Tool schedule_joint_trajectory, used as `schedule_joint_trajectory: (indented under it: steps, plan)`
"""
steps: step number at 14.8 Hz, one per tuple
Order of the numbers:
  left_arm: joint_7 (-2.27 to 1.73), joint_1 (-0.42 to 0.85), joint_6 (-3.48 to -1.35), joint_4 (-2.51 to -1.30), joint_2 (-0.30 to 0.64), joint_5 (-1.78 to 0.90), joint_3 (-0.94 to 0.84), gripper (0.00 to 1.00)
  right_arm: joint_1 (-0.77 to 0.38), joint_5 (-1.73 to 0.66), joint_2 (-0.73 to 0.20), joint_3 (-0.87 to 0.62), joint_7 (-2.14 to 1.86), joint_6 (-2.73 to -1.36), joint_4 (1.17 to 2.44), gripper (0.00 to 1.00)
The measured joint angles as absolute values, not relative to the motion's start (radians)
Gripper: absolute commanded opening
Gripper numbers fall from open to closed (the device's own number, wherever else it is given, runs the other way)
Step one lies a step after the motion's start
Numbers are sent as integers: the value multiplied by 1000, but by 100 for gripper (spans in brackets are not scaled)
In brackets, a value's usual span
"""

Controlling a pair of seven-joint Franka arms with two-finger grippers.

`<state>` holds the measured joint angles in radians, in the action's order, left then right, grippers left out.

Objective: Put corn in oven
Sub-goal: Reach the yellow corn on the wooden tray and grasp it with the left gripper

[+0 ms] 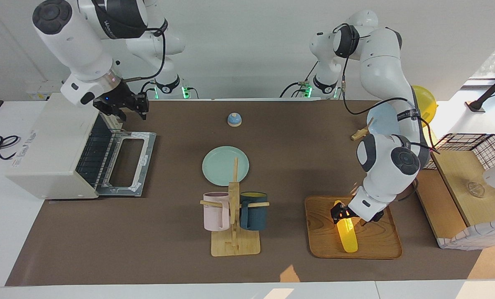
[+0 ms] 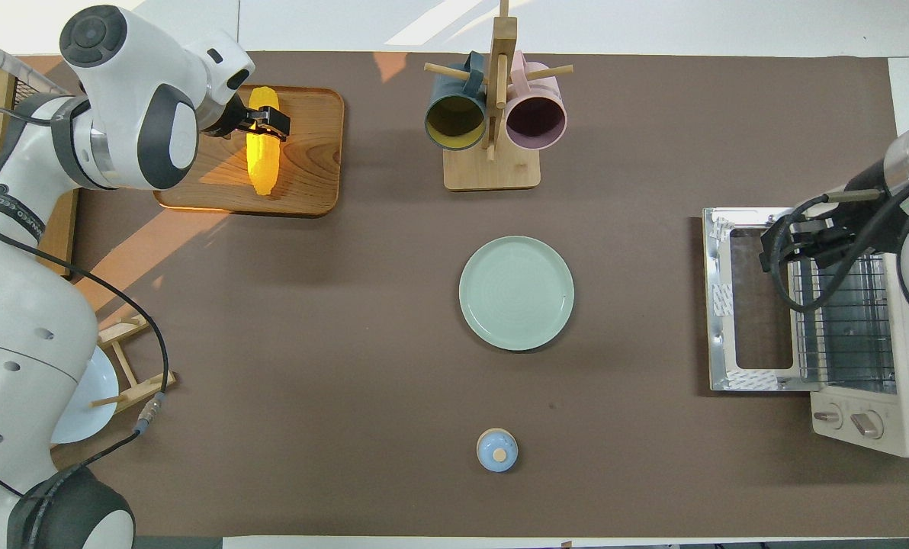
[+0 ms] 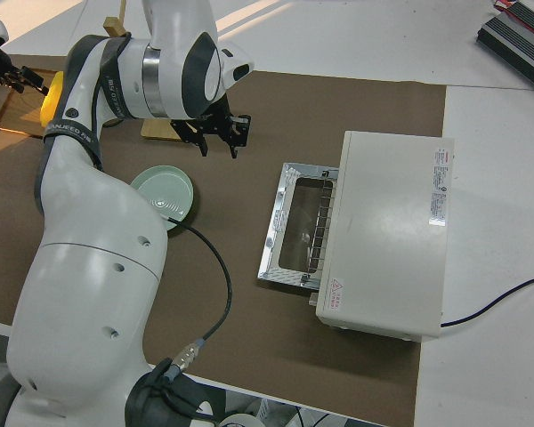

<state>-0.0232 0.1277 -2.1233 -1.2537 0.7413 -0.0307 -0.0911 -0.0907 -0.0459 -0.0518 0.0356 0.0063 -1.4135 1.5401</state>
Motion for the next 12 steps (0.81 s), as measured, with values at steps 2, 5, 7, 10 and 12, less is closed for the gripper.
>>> schedule_joint_trajectory:
  steps: [2,5,7,10,12]
  plan:
    - [-19,135,-2141,-1254,751,-31,-93,100,-92,-44,-50,33,6,-1435,1552,68]
    - [-19,152,-2163,-1254,775,-24,-93,100,-90,-43,-54,34,6,-1445,1567,75]
    - [-18,152,-2166,-1254,780,-7,-91,100,-73,-41,-54,36,6,-1445,1570,100]
    - [-6,148,-2167,-1254,780,13,-86,97,-60,-39,-54,36,6,-1445,1570,100]
    - [4,147,-2177,-1254,780,15,-85,90,-60,-39,-54,36,6,-1445,1570,100]
